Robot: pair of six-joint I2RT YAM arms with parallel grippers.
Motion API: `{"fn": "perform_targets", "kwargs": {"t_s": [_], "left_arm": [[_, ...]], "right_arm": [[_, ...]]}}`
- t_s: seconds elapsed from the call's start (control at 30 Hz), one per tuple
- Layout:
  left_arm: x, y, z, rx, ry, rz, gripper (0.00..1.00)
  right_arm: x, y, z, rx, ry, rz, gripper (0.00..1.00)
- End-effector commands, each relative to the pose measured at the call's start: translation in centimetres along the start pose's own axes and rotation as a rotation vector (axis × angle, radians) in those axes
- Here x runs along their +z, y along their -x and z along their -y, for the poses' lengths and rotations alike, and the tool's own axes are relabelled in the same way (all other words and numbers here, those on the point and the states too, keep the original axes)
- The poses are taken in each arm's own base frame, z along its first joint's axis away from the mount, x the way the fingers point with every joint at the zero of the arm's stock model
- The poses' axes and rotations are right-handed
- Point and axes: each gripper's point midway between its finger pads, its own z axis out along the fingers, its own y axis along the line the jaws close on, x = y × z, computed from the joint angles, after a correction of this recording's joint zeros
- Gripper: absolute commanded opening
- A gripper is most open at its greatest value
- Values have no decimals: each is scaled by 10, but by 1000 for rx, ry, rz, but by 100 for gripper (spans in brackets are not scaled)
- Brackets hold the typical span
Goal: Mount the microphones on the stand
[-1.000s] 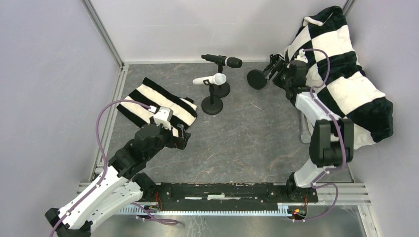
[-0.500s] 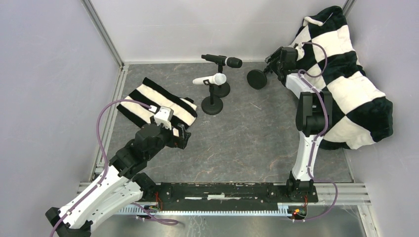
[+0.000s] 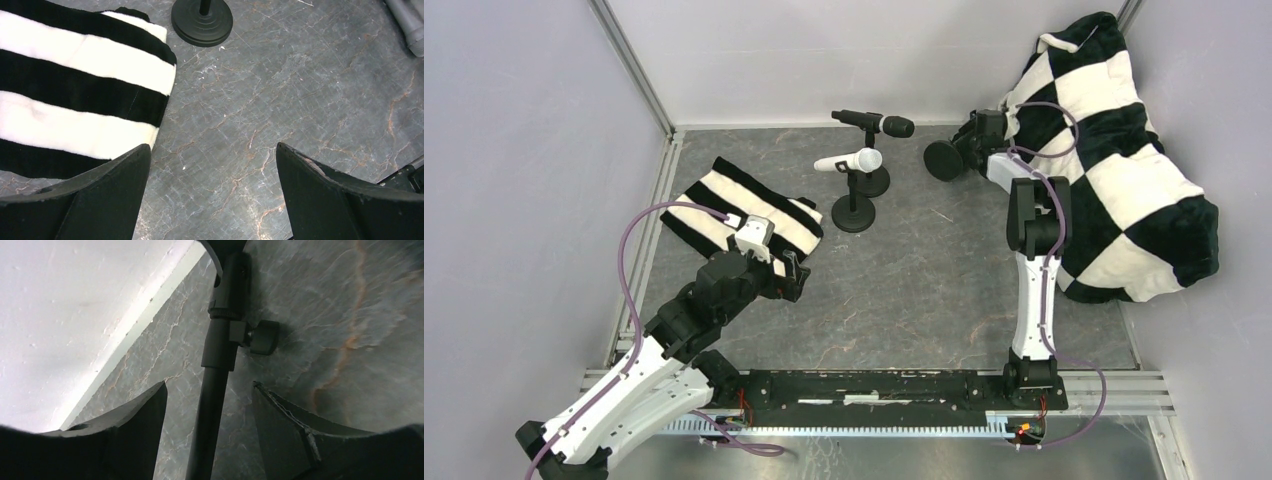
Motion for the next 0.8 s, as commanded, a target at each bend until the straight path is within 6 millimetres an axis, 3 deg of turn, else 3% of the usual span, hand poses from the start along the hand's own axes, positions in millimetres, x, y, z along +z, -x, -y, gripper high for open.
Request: {"fn": "perform_targets", "kwargs": {"t_s": [0.0,0.17,0.27,0.37,0.57,0.67,0.77], "left_arm": [[2,8,-1,24,5,31,100],[2,8,-2,23,10,29,100],[2,8,-2,22,14,30,100],[1,8,-2,21,14,33,100],[5,5,-1,28,12,11,100],[5,5,-2,27,20,12,100],[3,7,-2,24,14,21,100]], "right_arm": [[17,-23,-25,16,118,-82,68],[25,-47,-26,63,174,-150,57],[20,-49,-30,49,218,-151,38],[3,-37,-47,8,299,-107,19],[-47,-7,-97,-70,531,-21,1],[-87,6,-108,-119,595,55,0],[-124,11,-104,-181,605,120,0]]}}
